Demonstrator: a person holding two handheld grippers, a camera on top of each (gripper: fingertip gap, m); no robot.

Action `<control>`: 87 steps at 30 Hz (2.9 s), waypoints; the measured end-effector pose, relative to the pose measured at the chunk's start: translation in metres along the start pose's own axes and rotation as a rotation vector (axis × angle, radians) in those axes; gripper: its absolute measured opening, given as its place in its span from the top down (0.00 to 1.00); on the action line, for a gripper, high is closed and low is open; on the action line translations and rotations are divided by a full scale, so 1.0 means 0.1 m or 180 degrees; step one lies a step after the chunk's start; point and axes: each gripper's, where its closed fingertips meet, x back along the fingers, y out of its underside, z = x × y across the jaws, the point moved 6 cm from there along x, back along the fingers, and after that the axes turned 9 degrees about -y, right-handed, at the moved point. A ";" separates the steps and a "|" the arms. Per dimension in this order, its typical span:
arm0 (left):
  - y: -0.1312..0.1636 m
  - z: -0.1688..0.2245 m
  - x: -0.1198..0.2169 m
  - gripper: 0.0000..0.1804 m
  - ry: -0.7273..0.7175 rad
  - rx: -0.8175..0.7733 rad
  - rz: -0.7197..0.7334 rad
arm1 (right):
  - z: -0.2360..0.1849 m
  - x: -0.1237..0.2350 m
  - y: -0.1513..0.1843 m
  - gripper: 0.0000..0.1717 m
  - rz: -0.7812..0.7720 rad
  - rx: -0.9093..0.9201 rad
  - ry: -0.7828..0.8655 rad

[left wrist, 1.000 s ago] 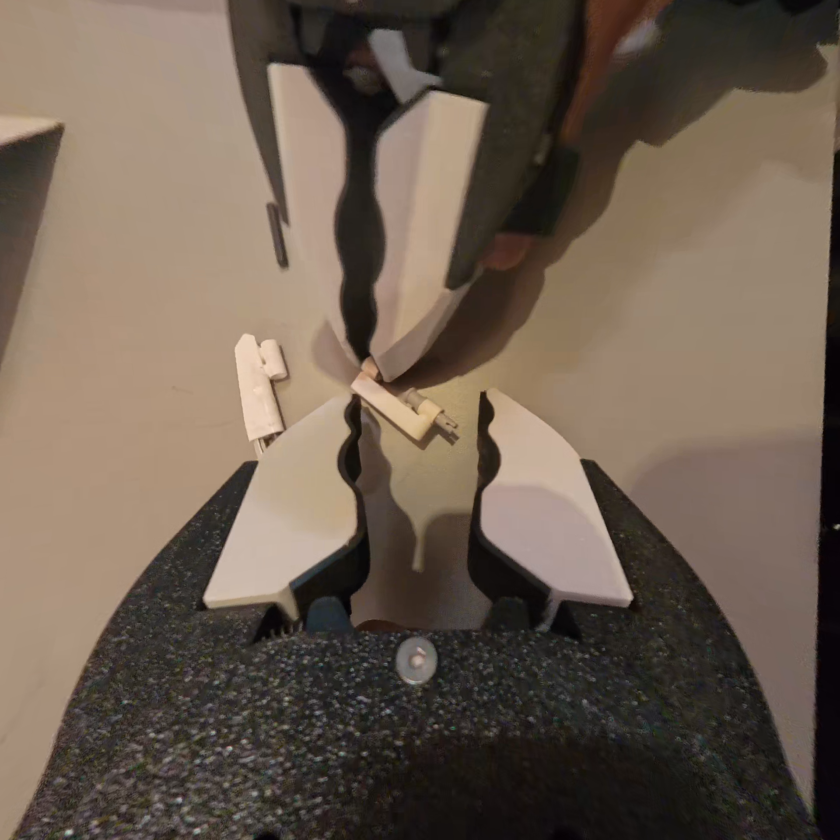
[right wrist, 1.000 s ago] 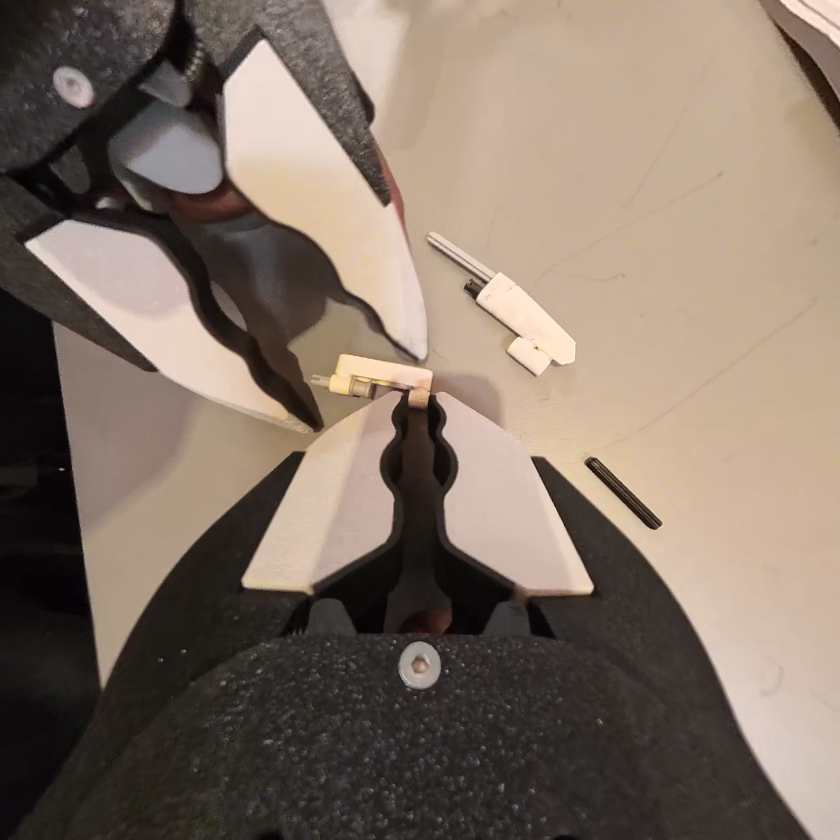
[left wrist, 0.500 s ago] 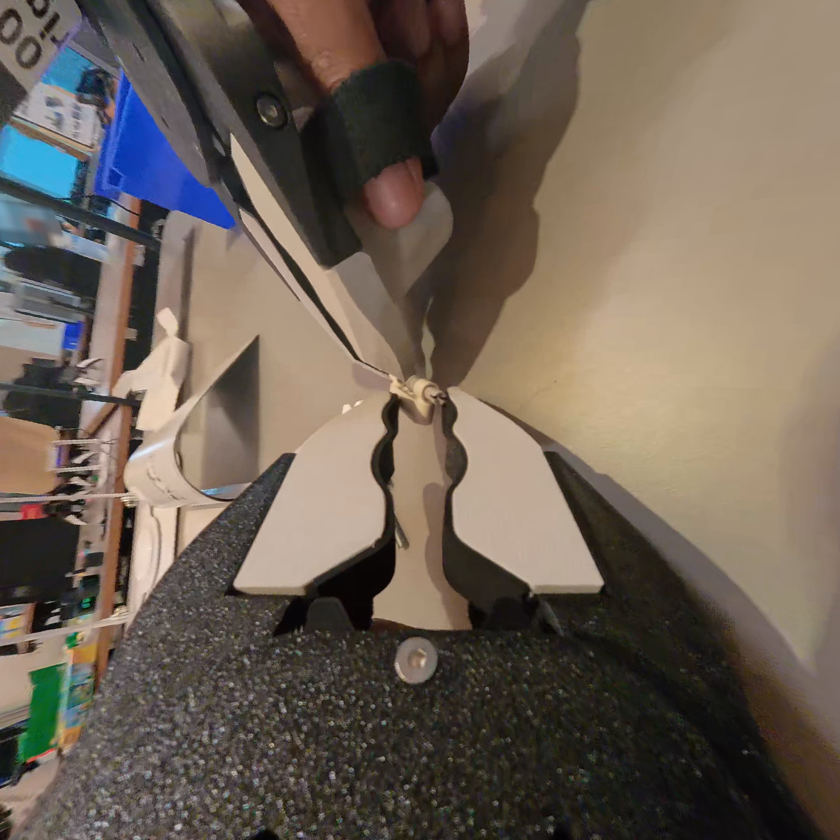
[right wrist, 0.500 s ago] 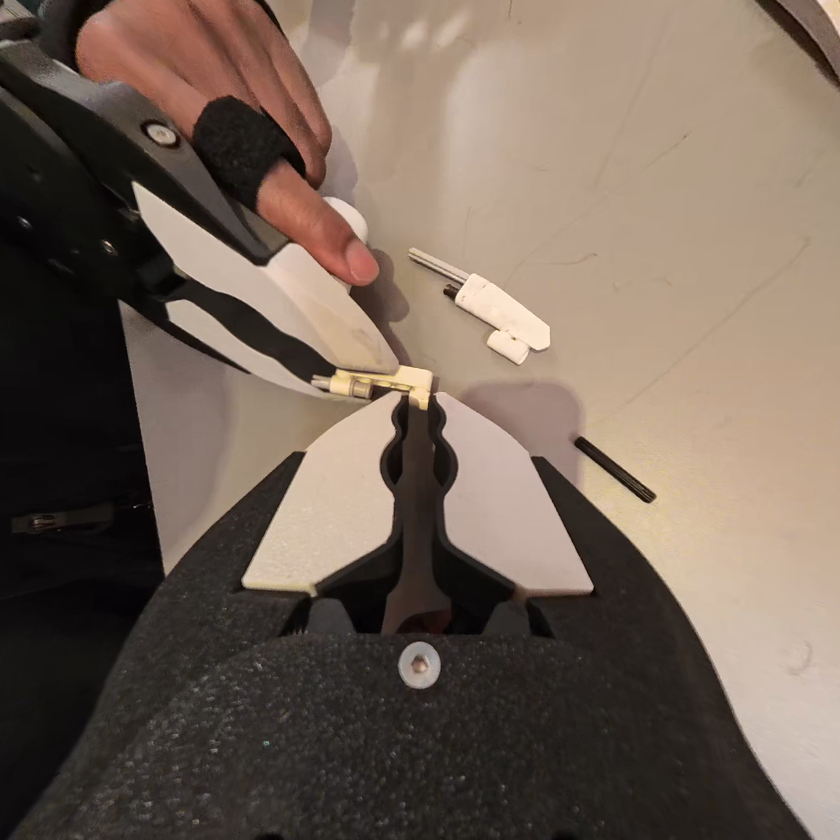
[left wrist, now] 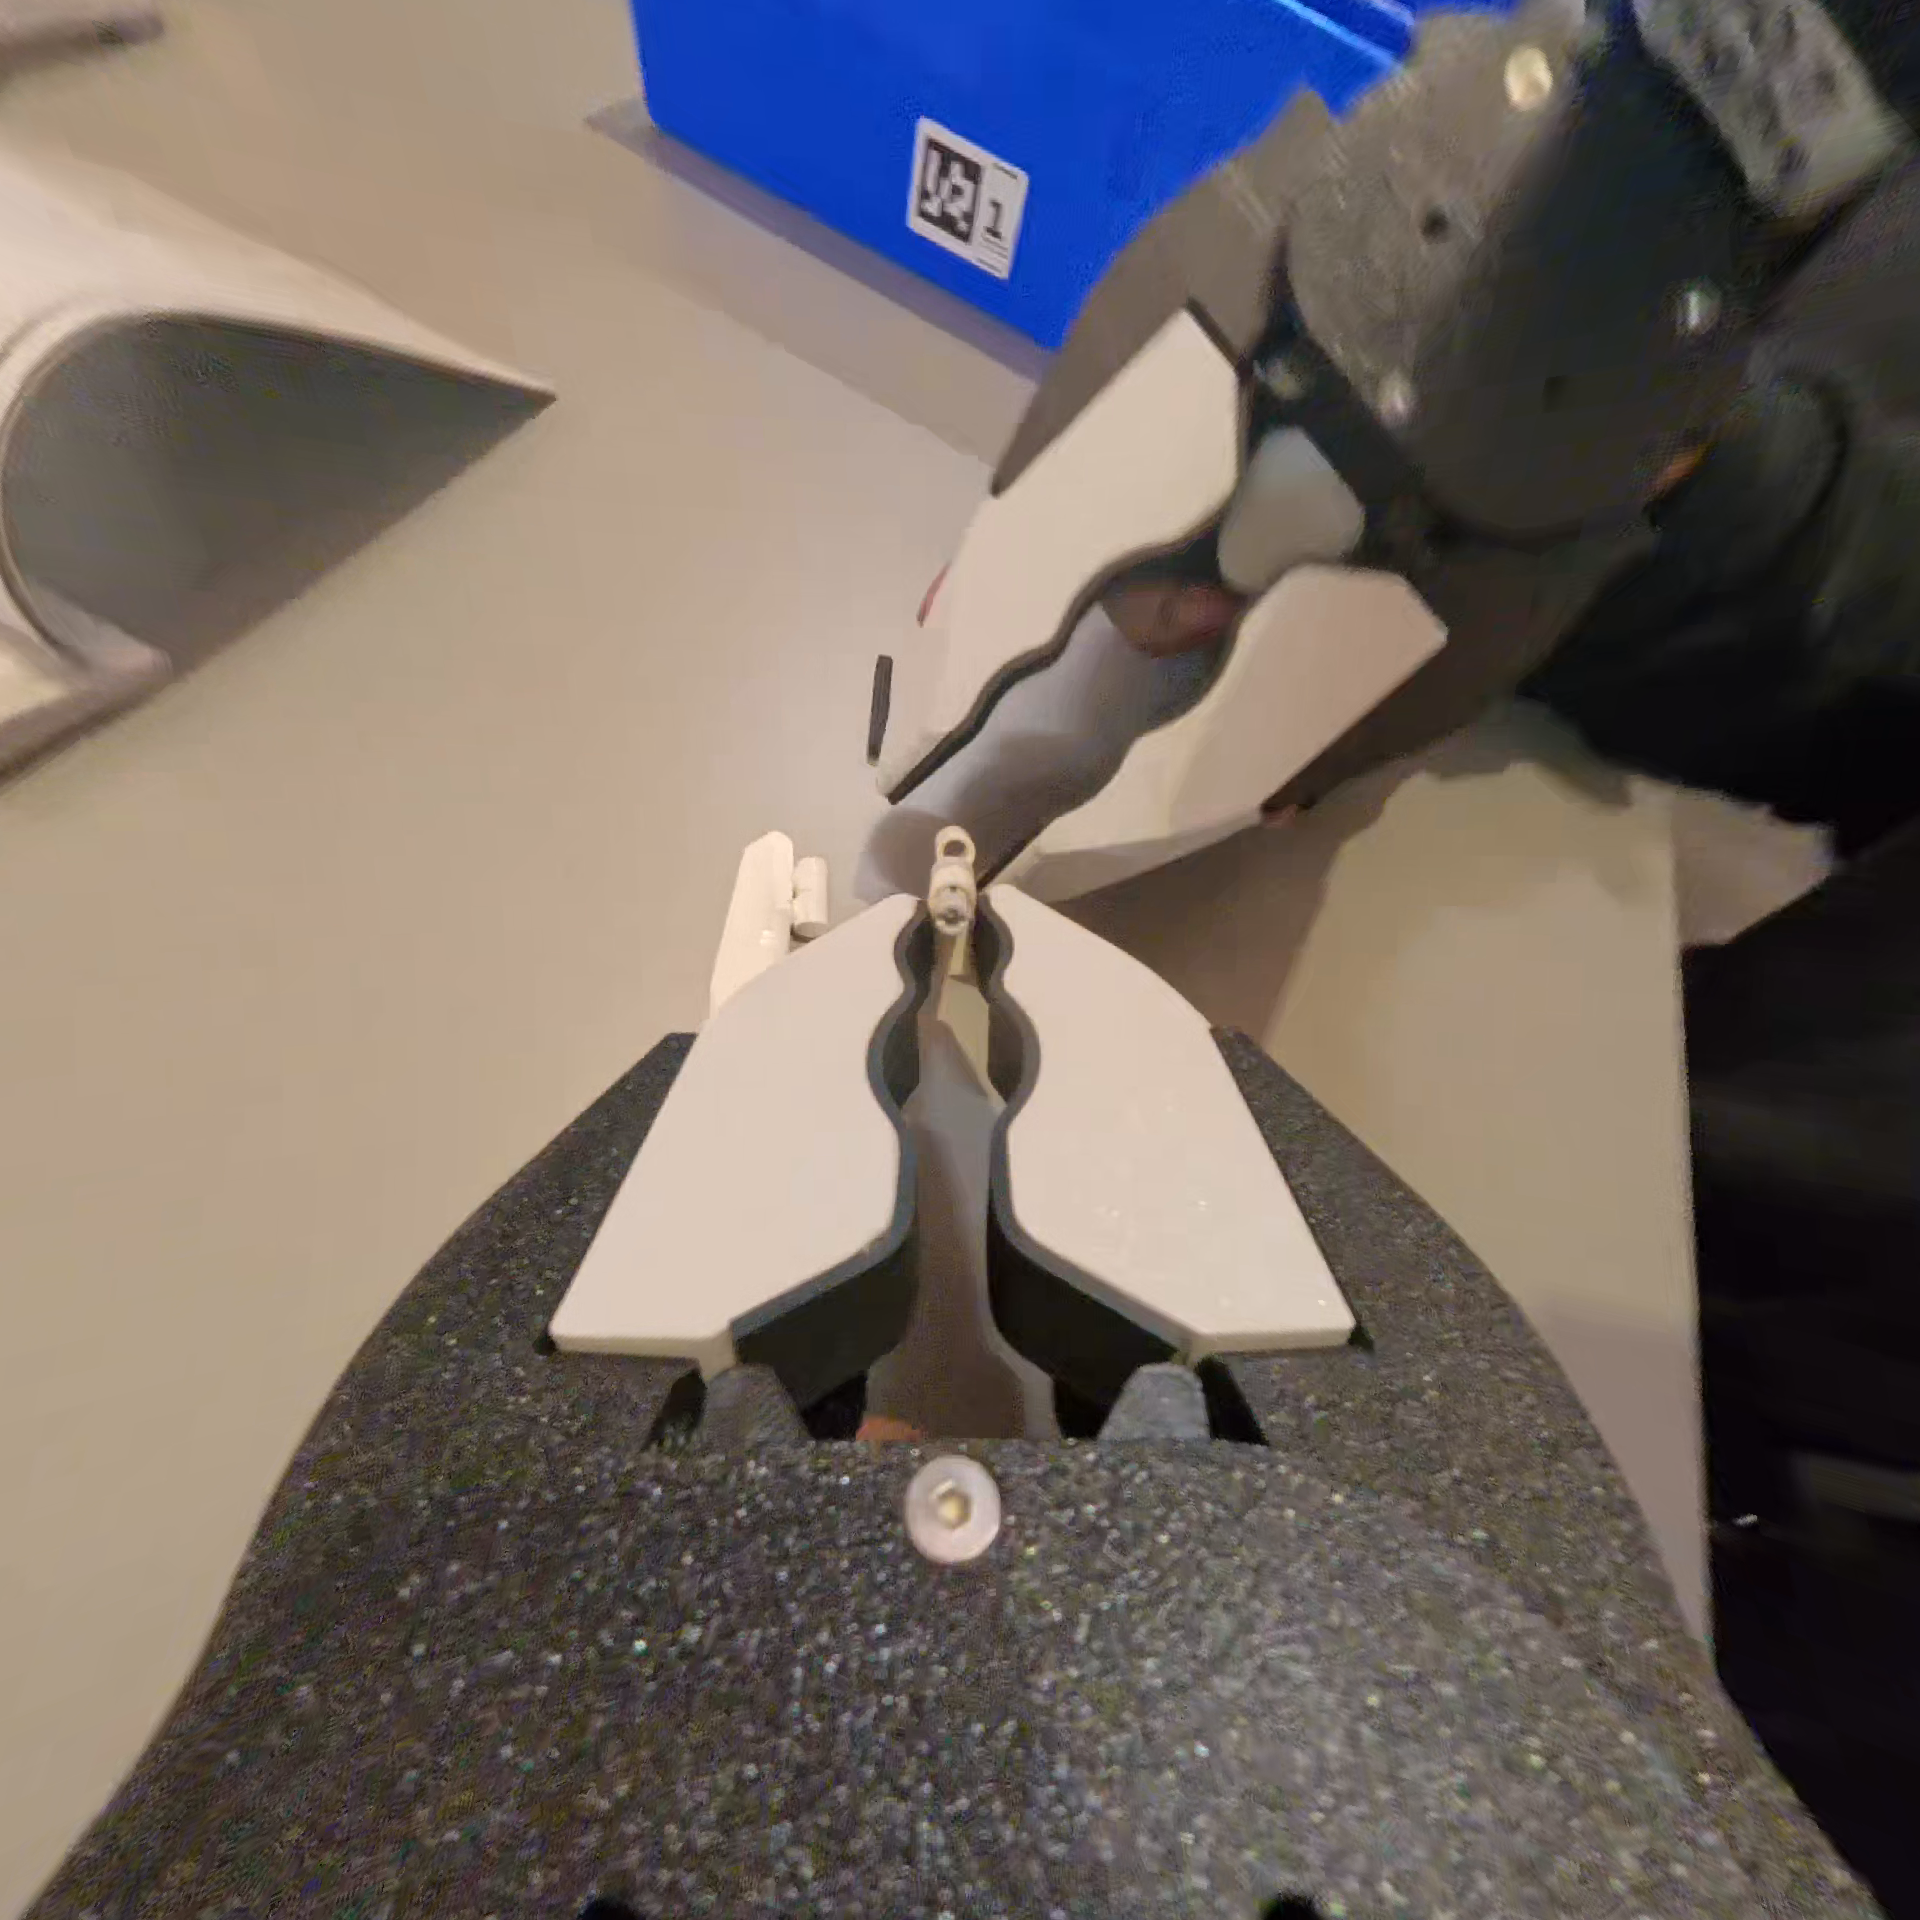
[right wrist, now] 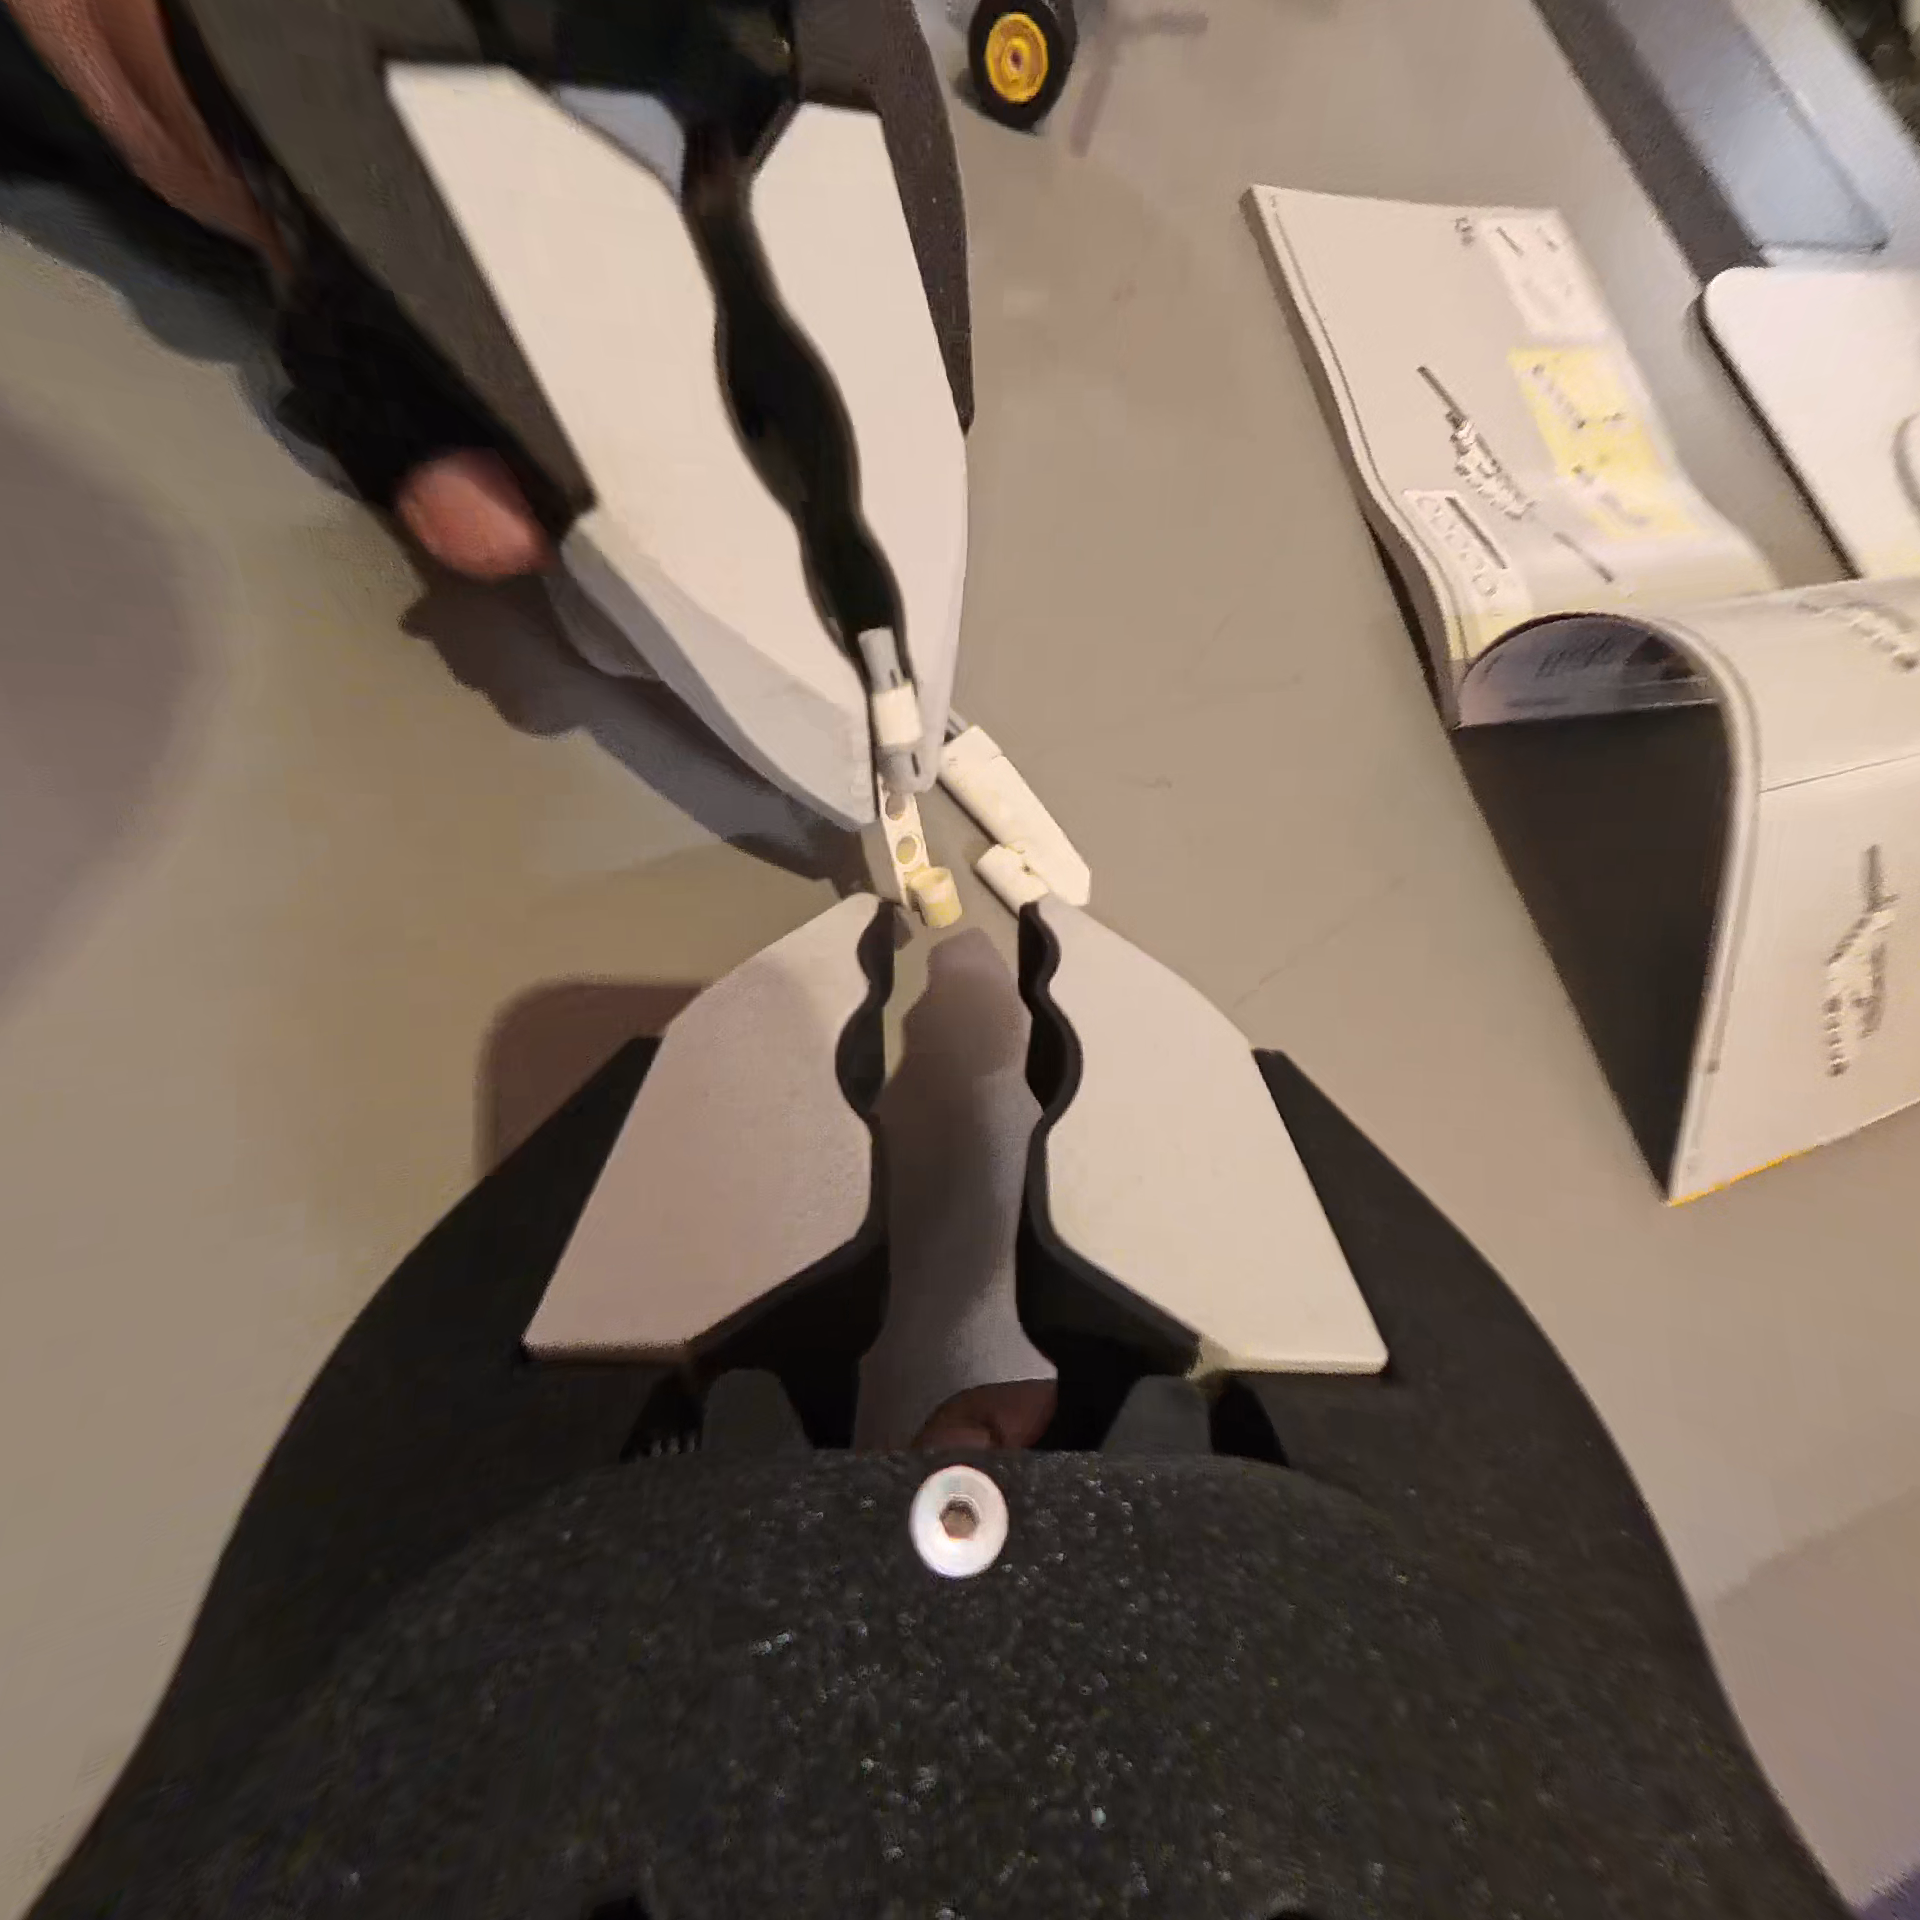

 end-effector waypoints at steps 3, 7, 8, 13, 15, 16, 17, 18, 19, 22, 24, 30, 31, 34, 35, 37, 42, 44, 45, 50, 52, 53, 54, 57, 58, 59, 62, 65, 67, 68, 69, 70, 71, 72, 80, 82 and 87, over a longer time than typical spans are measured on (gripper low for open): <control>0.01 -0.03 -0.01 0.96 0.0044 0.0407 -0.0023 | 0.01 -0.05 0.03 0.85 -0.0078 0.0269 0.0244; 0.02 -0.07 0.00 0.96 0.0033 0.0740 -0.0028 | 0.01 -0.08 0.01 0.84 -0.0026 0.0437 0.0376; 0.01 -0.07 0.01 0.96 0.0049 0.0827 -0.0011 | 0.00 -0.09 0.00 0.84 -0.0019 0.0490 0.0404; 0.01 -0.14 0.02 0.96 0.0051 0.1115 0.0059 | -0.06 -0.15 -0.04 0.84 0.0023 0.0595 0.0282; 0.01 -0.15 0.03 0.96 0.0030 0.1156 0.0076 | -0.07 -0.16 -0.05 0.84 0.0011 0.0594 0.0276; 0.01 -0.15 0.03 0.96 0.0030 0.1179 0.0081 | -0.06 -0.17 -0.06 0.84 0.0014 0.0589 0.0293; 0.01 -0.15 0.03 0.96 0.0043 0.1211 0.0084 | -0.06 -0.17 -0.07 0.84 0.0021 0.0562 0.0316; 0.01 -0.14 0.03 0.96 0.0073 0.1253 0.0092 | -0.05 -0.17 -0.07 0.84 0.0025 0.0517 0.0352; 0.01 -0.13 0.03 0.96 0.0087 0.1279 0.0097 | -0.04 -0.17 -0.08 0.85 0.0023 0.0476 0.0390; 0.01 -0.12 0.03 0.96 0.0083 0.1223 0.0083 | -0.03 -0.18 -0.08 0.90 0.0000 0.0470 0.0402; 0.02 -0.12 0.03 0.92 0.0069 0.1065 0.0010 | -0.03 -0.16 -0.07 0.90 -0.0018 0.0509 0.0326; 0.02 -0.09 0.04 0.88 -0.0270 -0.0204 -0.0097 | -0.05 -0.13 0.04 0.90 -0.0533 0.0673 -0.0224; 0.04 -0.07 0.03 0.88 -0.0316 -0.0435 -0.0132 | -0.06 -0.14 0.06 0.90 -0.0645 0.0708 -0.0309; 0.12 -0.02 -0.02 0.88 -0.0388 -0.0889 -0.0289 | -0.09 -0.14 0.04 0.90 -0.0765 0.0754 -0.0537; 0.13 -0.02 -0.03 0.89 -0.0422 -0.0930 -0.0321 | -0.08 -0.14 0.03 0.90 -0.0801 0.0769 -0.0571; 0.15 -0.02 -0.04 0.90 -0.0399 -0.0944 -0.0362 | -0.05 -0.14 0.03 0.90 -0.0839 0.0792 -0.0581; 0.15 -0.04 -0.05 0.92 -0.0430 -0.0907 -0.0415 | 0.04 -0.14 0.04 0.90 -0.0817 0.0824 -0.0445; 0.16 -0.03 -0.06 0.93 -0.0443 -0.0948 -0.0438 | 0.08 -0.14 0.05 0.89 -0.0790 0.0855 -0.0358; 0.16 -0.03 -0.06 0.93 -0.0462 -0.0969 -0.0441 | 0.10 -0.14 0.06 0.89 -0.0797 0.0849 -0.0293; 0.15 -0.03 -0.06 0.93 -0.0541 -0.1012 -0.0409 | 0.16 -0.13 0.08 0.89 -0.0778 0.0827 -0.0153; 0.12 -0.04 -0.04 0.93 -0.0599 -0.1054 -0.0365 | 0.16 -0.13 0.08 0.88 -0.0755 0.0833 -0.0126; 0.10 -0.06 -0.02 0.93 -0.0636 -0.1080 -0.0324 | 0.16 -0.12 0.08 0.87 -0.0741 0.0830 -0.0110; 0.07 -0.07 -0.01 0.92 -0.0661 -0.1093 -0.0278 | 0.17 -0.12 0.09 0.87 -0.0730 0.0821 -0.0106; 0.01 -0.15 0.01 0.89 -0.0689 -0.1057 -0.0234 | 0.18 -0.12 0.09 0.86 -0.0700 0.0773 -0.0117; 0.00 -0.17 0.00 0.88 -0.0670 -0.1031 -0.0250 | 0.18 -0.12 0.08 0.85 -0.0691 0.0769 -0.0125; -0.02 -0.19 -0.01 0.87 -0.0624 -0.0998 -0.0275 | 0.17 -0.13 0.08 0.85 -0.0680 0.0771 -0.0124; -0.06 -0.26 -0.08 0.87 -0.0496 -0.0850 -0.0375 | 0.17 -0.14 0.07 0.83 -0.0634 0.0744 -0.0116; -0.10 -0.31 -0.16 0.88 -0.0420 -0.0742 -0.0499 | 0.19 -0.16 0.06 0.83 -0.0595 0.0693 -0.0084; -0.10 -0.36 -0.22 0.95 -0.0469 -0.0675 -0.0590 | 0.21 -0.17 0.05 0.83 -0.0593 0.0668 -0.0015; -0.10 -0.39 -0.24 0.98 -0.0511 -0.0651 -0.0639 | 0.22 -0.17 0.05 0.83 -0.0593 0.0659 0.0012; -0.10 -0.42 -0.25 1.00 -0.0532 -0.0632 -0.0684 | 0.22 -0.17 0.05 0.83 -0.0594 0.0651 0.0025; -0.09 -0.43 -0.25 1.00 -0.0519 -0.0613 -0.0706 | 0.22 -0.17 0.05 0.83 -0.0592 0.0647 0.0024; -0.09 -0.43 -0.26 1.00 -0.0468 -0.0588 -0.0713 | 0.21 -0.17 0.05 0.83 -0.0587 0.0651 0.0016; -0.08 -0.43 -0.26 1.00 -0.0406 -0.0544 -0.0725 | 0.20 -0.17 0.06 0.83 -0.0579 0.0660 0.0006; 0.01 -0.41 -0.25 1.00 -0.0257 -0.0647 -0.0829 | 0.16 -0.17 0.06 0.85 -0.0534 0.0679 0.0020; 0.02 -0.40 -0.25 1.00 -0.0241 -0.0695 -0.0797 | 0.16 -0.17 0.06 0.86 -0.0536 0.0665 0.0021; 0.02 -0.41 -0.25 1.00 -0.0220 -0.0677 -0.0803 | 0.17 -0.15 0.08 0.86 -0.0553 0.0607 0.0017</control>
